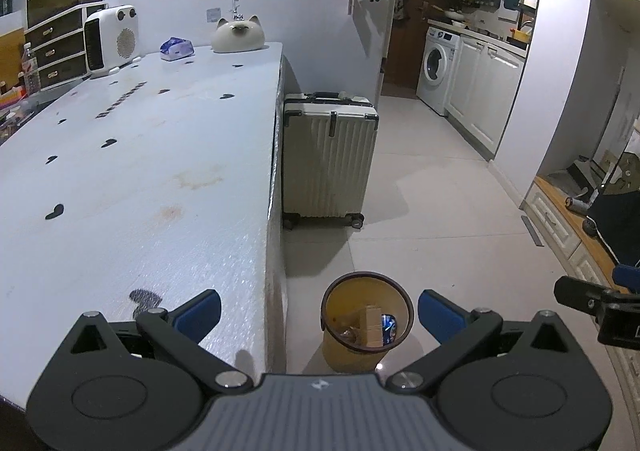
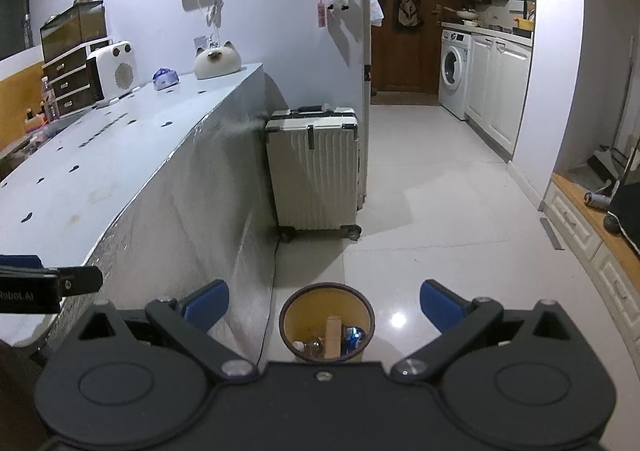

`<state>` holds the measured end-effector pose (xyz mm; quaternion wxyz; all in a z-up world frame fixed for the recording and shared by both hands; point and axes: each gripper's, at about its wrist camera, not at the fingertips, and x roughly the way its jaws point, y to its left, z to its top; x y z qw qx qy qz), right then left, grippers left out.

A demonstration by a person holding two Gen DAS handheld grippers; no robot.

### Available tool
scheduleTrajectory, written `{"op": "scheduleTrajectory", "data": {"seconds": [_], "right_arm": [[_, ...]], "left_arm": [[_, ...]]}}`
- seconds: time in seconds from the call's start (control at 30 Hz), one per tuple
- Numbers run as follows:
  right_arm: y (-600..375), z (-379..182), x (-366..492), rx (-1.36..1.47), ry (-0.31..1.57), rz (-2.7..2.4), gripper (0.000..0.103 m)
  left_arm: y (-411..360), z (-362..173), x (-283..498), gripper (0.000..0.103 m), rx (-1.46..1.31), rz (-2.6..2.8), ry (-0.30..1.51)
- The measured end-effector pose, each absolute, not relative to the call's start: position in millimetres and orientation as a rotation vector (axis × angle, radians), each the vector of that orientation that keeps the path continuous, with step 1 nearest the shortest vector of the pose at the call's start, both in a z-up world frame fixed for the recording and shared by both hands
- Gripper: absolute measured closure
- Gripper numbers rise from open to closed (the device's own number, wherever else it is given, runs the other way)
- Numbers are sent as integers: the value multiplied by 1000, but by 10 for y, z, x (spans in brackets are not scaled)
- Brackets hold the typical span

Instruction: Collect trash

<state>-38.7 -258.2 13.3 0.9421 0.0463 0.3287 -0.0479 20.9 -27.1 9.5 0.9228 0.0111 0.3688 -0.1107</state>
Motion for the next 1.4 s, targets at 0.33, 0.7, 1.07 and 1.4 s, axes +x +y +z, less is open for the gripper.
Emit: {"op": "scheduleTrajectory", "data": {"seconds": [0.33, 0.7, 1.07, 1.4], "right_arm": [[-2536, 94, -395, 111, 695, -125, 0], [-2510, 79, -377, 108, 702, -141, 0], [-2522, 71, -376, 106, 705, -144, 0], [-2530, 62, -377, 108, 705, -144, 0]], "left_arm": [[-153, 52, 132, 0, 29, -212, 769], [-134, 35, 161, 0, 23, -209, 772], [-132, 35, 162, 0, 22, -209, 773], [-142, 20, 158, 0, 23, -213, 772]]}}
